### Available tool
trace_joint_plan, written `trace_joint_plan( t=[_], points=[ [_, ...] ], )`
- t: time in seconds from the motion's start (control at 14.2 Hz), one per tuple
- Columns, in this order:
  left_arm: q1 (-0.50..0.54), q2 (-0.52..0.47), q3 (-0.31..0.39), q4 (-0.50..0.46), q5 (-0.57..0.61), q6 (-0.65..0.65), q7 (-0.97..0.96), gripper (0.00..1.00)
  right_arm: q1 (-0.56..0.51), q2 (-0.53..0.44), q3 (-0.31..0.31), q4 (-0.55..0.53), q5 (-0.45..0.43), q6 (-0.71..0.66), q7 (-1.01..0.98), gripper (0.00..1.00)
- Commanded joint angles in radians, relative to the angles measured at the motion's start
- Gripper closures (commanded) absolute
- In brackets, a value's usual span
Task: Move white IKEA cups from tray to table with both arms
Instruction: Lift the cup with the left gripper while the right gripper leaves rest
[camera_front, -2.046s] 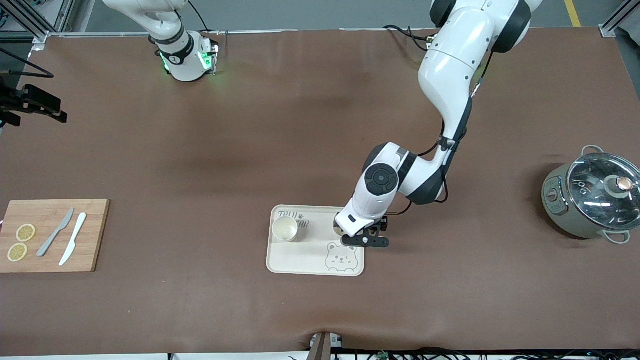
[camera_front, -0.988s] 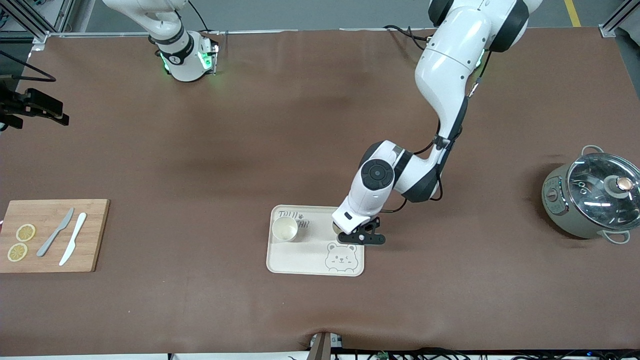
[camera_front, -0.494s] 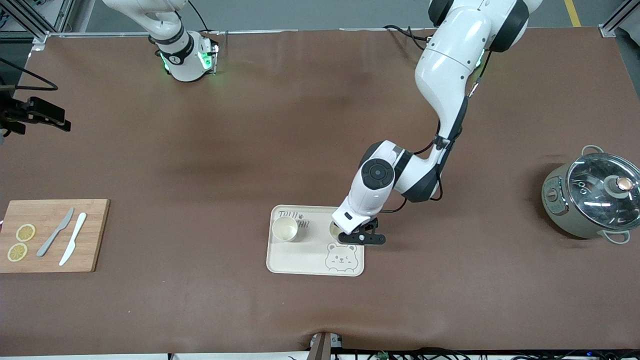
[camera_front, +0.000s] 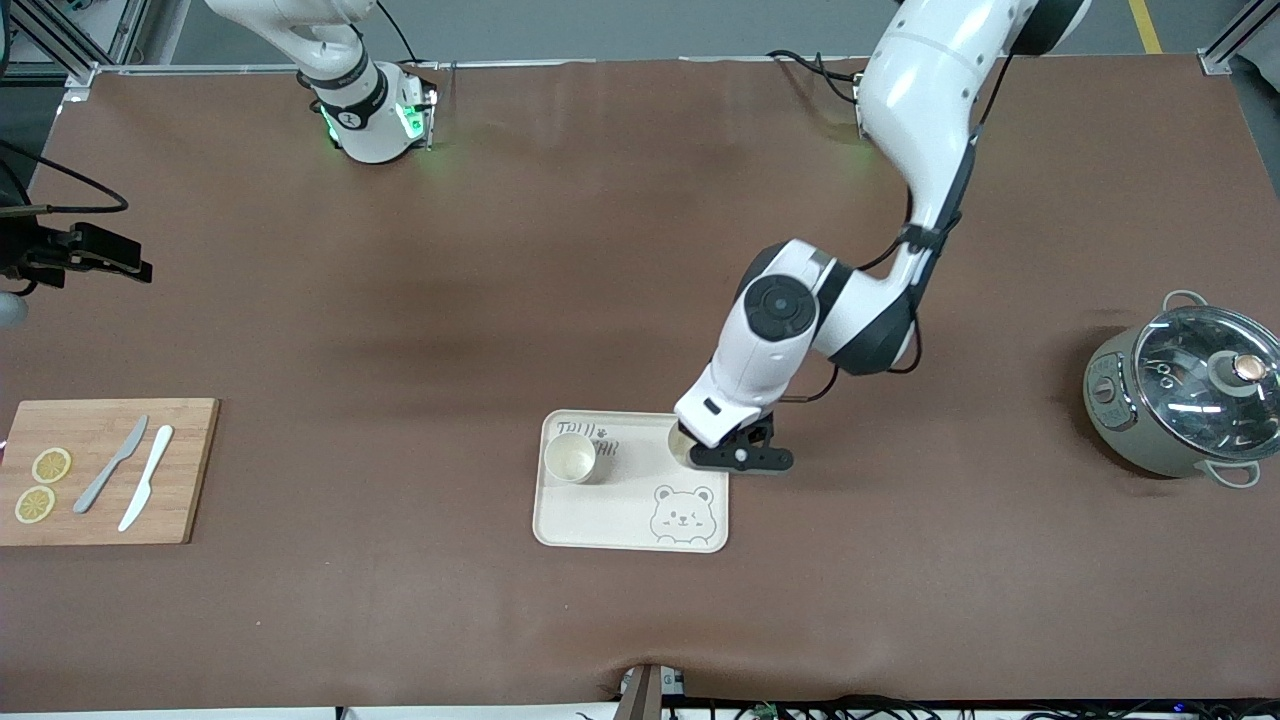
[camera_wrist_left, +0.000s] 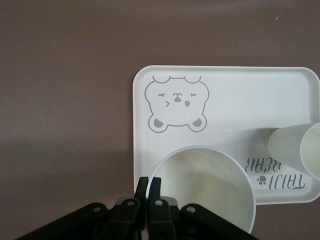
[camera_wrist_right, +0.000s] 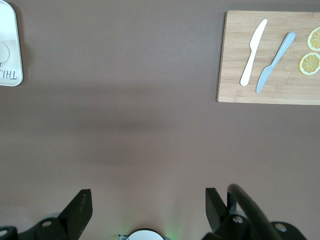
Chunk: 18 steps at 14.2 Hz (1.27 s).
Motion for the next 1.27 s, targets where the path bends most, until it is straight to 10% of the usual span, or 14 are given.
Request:
trace_joint_plan(
  t=[0.0, 0.49, 1.2],
  points=[
    [0.033, -0.213, 0.006, -0.223, -0.012, -0.034, 0.082, 1.00, -0.011, 0.012, 0.006, 0.021, 0.001, -0.008, 0.005, 0.00],
    [0.131, -0.524, 0.005, -0.557, -0.010, -0.059, 0.291, 1.00, 0.008, 0.089, 0.009, -0.034, 0.017, -0.024, 0.019, 0.00],
    [0.303, -0.722, 0.003, -1.062, -0.012, 0.339, 0.567, 1.00, 0.094, 0.156, 0.010, -0.039, 0.116, 0.029, 0.220, 0.00]
  ],
)
